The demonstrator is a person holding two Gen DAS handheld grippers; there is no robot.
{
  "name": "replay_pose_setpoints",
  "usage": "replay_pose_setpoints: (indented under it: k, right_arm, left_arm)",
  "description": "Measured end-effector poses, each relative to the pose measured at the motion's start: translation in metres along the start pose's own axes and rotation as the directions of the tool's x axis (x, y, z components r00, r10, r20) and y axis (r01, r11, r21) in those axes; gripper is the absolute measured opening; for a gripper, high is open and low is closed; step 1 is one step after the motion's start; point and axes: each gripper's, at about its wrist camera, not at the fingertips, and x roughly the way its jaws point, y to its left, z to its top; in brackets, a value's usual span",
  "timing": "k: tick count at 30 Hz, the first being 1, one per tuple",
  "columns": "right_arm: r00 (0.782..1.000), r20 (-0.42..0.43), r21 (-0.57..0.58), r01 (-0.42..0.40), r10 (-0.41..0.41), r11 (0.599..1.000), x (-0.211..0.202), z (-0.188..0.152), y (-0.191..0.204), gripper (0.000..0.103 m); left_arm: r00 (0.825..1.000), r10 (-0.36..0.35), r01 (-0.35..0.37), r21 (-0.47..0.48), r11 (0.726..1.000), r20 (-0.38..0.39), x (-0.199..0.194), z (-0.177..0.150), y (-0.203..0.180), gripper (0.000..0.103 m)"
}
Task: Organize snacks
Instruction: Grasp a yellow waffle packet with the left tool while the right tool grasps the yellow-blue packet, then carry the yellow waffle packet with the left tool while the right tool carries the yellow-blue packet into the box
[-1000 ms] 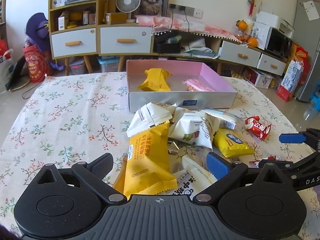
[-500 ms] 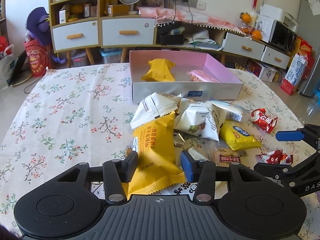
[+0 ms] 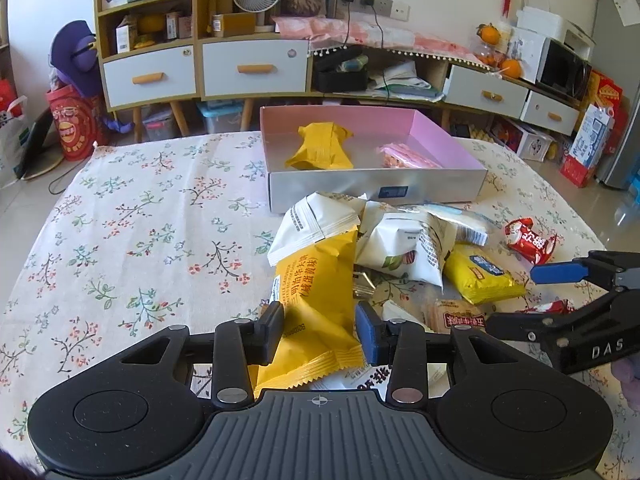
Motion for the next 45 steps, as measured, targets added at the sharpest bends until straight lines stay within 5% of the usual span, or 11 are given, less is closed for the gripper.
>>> replay_pose_setpoints:
  k: [10,17,25,45]
  right_arm:
    - [0.999,-0.002,0.170,-0.046,0.047,0.984,0.011,0.021,-0.003,0.092]
    - [0.998,-0.062,0.187,-0.013,0.025,0.982,0.022,0.019,-0.007,0.079]
    - [0.996,-0.083,0.192,-0.020,0.037,0.981,0.020,0.022,-0.014,0.053]
    - [0.990,-0.126,0.199,-0.045,0.071,0.979,-0.002,0.027,-0.012,0.048]
  left_arm:
    - [0.998,-0.053,0.050,-0.102,0.994,-0.033,0.022,0.015,0.018,0.055]
    - [0.993,-0.059,0.039,-0.178,0.983,-0.106,0.039,0.020,0.027,0.054]
    - [0.991,-0.051,0.028,-0.183,0.983,-0.122,0.037,0.020,0.021,0.040]
    - [0.995,-0.061,0.045,-0.188,0.981,-0.083,0.003,0.023,0.019,0.036]
